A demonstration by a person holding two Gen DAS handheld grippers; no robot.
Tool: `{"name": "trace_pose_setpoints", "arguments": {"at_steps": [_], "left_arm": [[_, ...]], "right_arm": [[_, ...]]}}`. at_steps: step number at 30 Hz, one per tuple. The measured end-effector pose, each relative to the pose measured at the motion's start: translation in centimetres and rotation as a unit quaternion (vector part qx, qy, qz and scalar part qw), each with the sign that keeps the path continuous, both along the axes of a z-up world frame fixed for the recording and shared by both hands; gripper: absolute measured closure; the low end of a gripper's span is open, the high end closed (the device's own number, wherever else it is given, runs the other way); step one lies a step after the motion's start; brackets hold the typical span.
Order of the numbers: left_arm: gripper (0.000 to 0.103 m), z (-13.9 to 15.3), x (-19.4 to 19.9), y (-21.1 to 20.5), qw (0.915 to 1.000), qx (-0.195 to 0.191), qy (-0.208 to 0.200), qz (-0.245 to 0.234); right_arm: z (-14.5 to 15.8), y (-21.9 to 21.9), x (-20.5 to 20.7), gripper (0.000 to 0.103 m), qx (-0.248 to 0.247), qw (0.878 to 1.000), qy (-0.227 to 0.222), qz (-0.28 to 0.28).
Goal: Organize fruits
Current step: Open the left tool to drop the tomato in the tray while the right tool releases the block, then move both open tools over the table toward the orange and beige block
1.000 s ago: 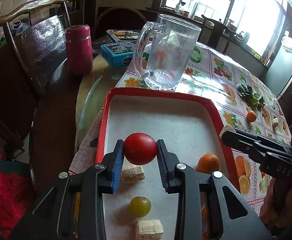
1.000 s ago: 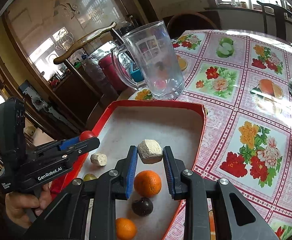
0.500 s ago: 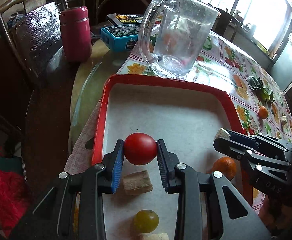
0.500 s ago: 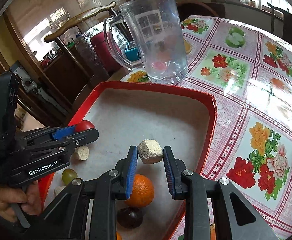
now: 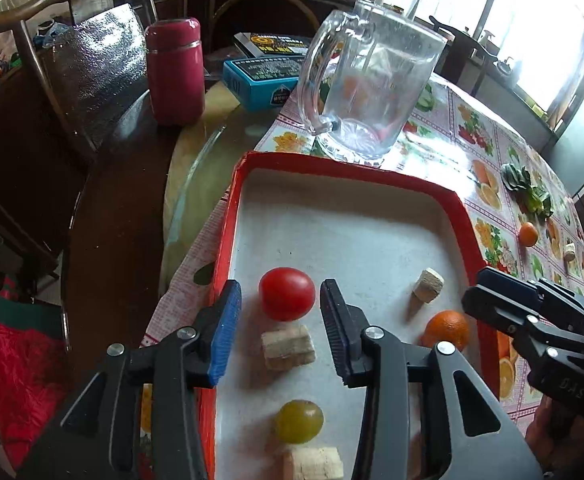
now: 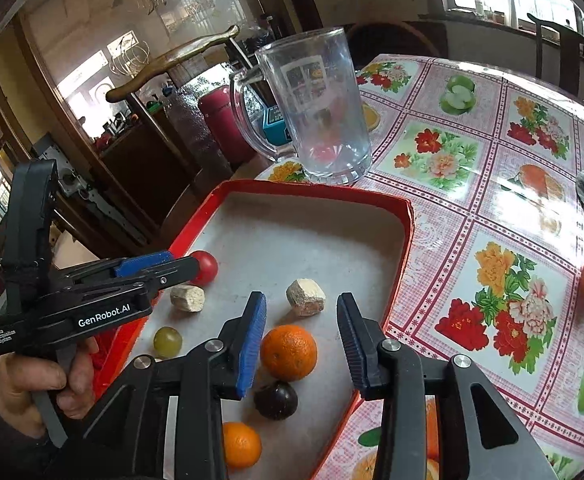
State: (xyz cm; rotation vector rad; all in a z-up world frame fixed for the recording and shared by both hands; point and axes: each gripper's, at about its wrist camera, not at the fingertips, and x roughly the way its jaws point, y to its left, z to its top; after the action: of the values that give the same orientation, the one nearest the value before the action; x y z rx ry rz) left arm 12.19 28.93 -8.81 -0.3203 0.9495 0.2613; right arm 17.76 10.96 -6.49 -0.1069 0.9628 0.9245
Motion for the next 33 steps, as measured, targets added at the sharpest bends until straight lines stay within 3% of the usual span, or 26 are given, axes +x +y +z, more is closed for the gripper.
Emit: {"name": "trace_pose_setpoints", "arguments": {"at_steps": [12, 17, 33], "left_arm": [[0.062, 2.9, -2.7, -2.5, 0.9984, -0.026, -0.049, 0.006], [0.056, 4.6, -3.2, -5.0, 0.9976, -0.016, -0.065, -0.016], [0.056, 6.7, -1.5, -13.9, 0.9909, -0.011, -0.083, -0.105]], "right_arm": [[2.0, -6.0, -2.6, 0.06, 0.038, 0.999, 0.001, -0.021], [1.9, -9.4, -2.9, 0.06, 0.051, 0.998, 0.01, -0.047], [2.1, -20.5, -2.5, 0.06, 0.068, 0.987, 0.016, -0.142]]}}
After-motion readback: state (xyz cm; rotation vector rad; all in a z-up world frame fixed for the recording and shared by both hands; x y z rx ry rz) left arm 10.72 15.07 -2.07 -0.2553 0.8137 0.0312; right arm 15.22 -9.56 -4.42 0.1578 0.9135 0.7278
